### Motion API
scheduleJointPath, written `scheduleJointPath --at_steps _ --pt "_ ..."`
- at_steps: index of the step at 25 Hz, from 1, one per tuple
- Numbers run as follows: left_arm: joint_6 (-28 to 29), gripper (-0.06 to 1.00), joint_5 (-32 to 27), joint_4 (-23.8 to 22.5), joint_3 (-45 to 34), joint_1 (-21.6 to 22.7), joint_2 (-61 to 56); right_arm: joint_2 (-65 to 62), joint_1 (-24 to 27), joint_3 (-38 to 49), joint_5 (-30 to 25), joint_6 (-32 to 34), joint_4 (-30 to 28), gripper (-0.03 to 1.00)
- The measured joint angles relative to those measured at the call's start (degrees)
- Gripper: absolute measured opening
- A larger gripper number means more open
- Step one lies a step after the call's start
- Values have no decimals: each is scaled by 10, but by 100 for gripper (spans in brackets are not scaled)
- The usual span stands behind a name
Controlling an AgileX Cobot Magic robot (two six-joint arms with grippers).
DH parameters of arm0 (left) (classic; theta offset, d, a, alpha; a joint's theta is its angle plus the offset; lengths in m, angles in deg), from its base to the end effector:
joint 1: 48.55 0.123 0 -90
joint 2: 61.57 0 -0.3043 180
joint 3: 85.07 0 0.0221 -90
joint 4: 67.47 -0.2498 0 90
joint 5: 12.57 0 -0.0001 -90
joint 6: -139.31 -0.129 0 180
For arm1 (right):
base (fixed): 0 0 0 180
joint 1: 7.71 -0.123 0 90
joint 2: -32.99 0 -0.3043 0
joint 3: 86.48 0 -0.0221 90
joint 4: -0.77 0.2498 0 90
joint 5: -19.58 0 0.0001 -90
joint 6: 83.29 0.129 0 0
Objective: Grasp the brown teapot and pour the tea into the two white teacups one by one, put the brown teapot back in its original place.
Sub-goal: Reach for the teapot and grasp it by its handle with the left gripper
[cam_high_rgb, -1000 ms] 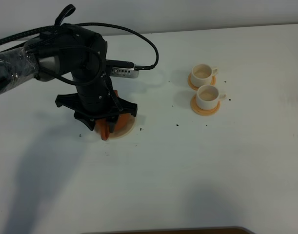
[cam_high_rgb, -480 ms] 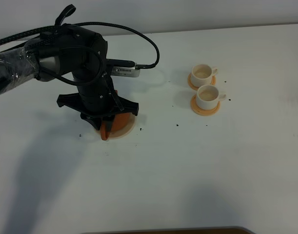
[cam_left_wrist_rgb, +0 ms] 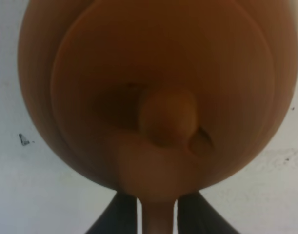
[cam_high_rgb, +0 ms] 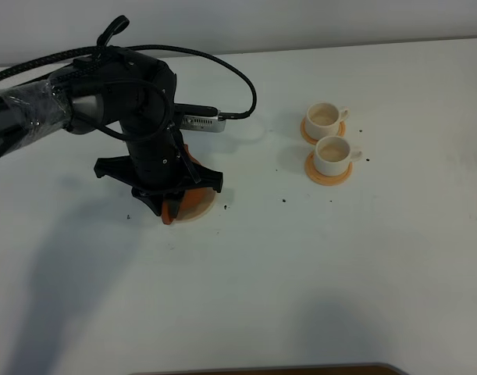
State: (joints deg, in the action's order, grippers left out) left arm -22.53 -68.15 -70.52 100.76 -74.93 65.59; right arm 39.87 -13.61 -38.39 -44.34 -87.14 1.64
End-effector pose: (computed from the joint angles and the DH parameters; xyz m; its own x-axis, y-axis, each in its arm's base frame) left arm 0.3748 -0.1796 0.1258 -0.9830 0.1720 -0.0647 0.1706 0.9850 0.0266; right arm 0.0024 0.0020 0.2585 -0.4727 -0.1096 -0.8744 -0.1435 0.9886 -0.0464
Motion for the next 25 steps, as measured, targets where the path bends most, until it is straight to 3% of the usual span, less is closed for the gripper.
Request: scheduleJointPath --at_steps 4,25 --pt "-5 14 0 -1 0 0 0 0 0 0 0 0 0 36" --pt "-39 14 7 -39 0 0 -42 0 0 0 0 0 0 36"
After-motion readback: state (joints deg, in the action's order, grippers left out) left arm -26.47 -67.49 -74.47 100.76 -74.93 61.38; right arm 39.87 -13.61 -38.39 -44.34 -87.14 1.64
